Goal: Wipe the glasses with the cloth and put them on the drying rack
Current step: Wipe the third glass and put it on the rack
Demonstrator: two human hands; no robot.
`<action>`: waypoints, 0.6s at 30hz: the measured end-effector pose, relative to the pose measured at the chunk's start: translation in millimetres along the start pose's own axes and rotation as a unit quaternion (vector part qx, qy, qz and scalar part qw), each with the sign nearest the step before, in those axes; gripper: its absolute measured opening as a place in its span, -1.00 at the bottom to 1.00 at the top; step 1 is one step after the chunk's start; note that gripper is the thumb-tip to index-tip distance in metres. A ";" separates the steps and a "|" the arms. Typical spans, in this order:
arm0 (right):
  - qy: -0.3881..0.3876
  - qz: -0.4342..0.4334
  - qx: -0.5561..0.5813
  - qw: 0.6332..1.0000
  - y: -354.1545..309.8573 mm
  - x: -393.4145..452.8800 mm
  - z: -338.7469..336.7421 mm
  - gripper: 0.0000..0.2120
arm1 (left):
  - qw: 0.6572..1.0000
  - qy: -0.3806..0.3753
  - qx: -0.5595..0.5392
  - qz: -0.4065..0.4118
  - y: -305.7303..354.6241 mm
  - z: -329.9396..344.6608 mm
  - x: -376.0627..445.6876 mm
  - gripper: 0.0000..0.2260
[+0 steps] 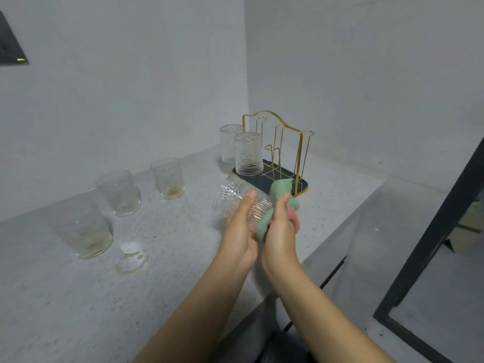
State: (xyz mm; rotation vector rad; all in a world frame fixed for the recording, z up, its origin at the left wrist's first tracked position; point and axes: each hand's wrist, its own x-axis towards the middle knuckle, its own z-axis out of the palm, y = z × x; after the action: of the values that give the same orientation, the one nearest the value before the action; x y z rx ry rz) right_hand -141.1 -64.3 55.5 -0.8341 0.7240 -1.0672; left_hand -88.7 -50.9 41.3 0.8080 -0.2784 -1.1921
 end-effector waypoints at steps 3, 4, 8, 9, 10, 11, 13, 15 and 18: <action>-0.034 -0.016 -0.070 0.997 -8.4 -11.0 5.4 -0.62 | 0.999 -0.023 0.016 -0.030 2.1 -6.0 -2.1 -0.64; -0.027 -0.026 -0.087 0.996 -14.7 -4.7 4.8 -0.53 | 0.999 -0.029 0.034 -0.007 1.1 -10.8 0.9 -0.69; 0.001 -0.007 -0.120 0.993 -29.8 31.4 0.4 -0.62 | 0.966 -0.049 0.234 0.094 8.6 -30.4 5.4 -0.47; -0.007 -0.009 -0.123 0.992 -25.8 37.0 -1.3 -0.58 | 0.950 -0.064 0.291 0.089 12.1 -33.7 3.9 -0.38; -0.015 -0.020 -0.130 0.991 -26.0 37.0 -1.4 -0.52 | 0.938 -0.078 0.327 0.083 15.6 -36.4 2.7 -0.35; -0.024 -0.031 -0.147 0.988 -23.5 38.6 -3.7 -0.47 | 0.930 -0.091 0.348 0.079 19.6 -38.1 1.0 -0.36; -0.041 -0.065 -0.166 0.983 -23.1 34.3 -6.3 -0.45 | 0.918 -0.121 0.372 0.068 30.3 -36.3 -1.5 -0.44; -0.043 -0.104 -0.162 0.980 -22.3 30.7 -8.9 -0.45 | 0.918 -0.141 0.370 0.023 41.7 -33.2 -0.8 -0.49; -0.039 -0.116 -0.094 0.988 -24.8 24.3 -10.5 -0.56 | 0.940 -0.187 0.271 -0.087 48.5 -28.3 -3.7 -0.32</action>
State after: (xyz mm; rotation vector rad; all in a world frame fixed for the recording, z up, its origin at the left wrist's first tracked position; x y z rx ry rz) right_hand -153.2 -95.7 68.9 -1.1375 0.6796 -1.1775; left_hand -38.8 -29.4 55.6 1.0926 -0.8930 -1.4603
